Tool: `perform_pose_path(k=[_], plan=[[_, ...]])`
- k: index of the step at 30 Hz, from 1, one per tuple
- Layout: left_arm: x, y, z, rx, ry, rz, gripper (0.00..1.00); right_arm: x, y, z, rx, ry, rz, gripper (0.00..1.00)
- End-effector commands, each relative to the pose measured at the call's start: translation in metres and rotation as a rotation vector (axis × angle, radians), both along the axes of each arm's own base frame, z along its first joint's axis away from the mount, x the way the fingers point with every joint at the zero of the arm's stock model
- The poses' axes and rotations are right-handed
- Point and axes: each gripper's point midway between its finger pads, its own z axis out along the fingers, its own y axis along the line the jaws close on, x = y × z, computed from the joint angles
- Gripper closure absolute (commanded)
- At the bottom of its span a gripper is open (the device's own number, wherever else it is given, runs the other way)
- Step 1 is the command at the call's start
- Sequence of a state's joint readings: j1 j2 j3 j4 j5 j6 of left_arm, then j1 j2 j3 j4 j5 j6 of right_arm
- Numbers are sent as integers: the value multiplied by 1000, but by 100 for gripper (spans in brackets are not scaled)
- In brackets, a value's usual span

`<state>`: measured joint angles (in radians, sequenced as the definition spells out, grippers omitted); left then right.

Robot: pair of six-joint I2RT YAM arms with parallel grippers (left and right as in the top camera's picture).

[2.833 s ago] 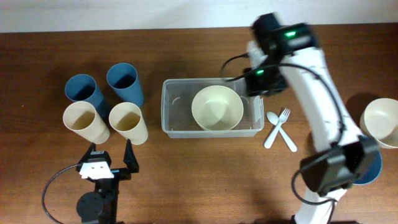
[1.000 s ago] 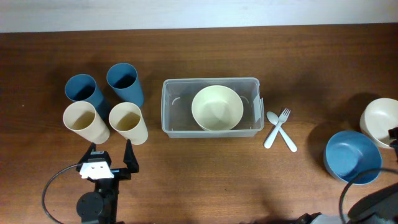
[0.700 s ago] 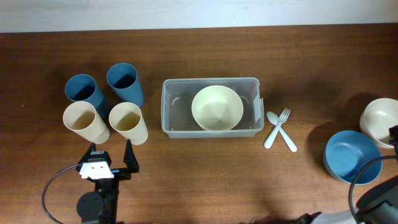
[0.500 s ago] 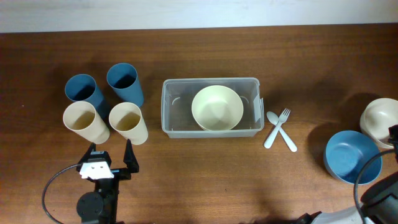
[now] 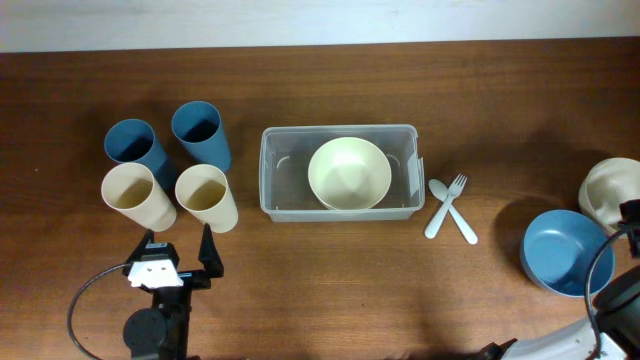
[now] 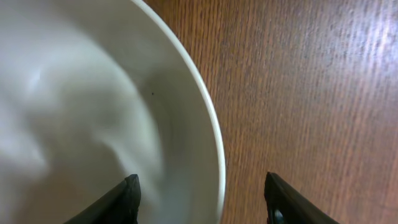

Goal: Pack container
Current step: 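Grasp the rim of the second cream bowl with the right gripper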

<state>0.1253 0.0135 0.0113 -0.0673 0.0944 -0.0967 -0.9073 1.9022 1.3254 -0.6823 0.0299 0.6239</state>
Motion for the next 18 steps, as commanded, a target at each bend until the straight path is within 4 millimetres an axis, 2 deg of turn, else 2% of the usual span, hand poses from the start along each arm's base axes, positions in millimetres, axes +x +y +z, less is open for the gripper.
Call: perform_pose_path(k=[1,2,5,12,18], plan=[[0,-2,-1,15,1,-11,0,-7,1,-22,31,46,-14,42],[0,-2,-1,15,1,-11,0,-7,2,-26,41,49,-13,42],[0,-2,-1,15,1,-11,0,-8,3,-34,55,60,-13,54],[0,-2,-1,15,1,-11,0,-8,3,-36,59,63,-13,96],[0,-2,-1,15,1,-11,0,-8,4,-35,60,63,-13,96]])
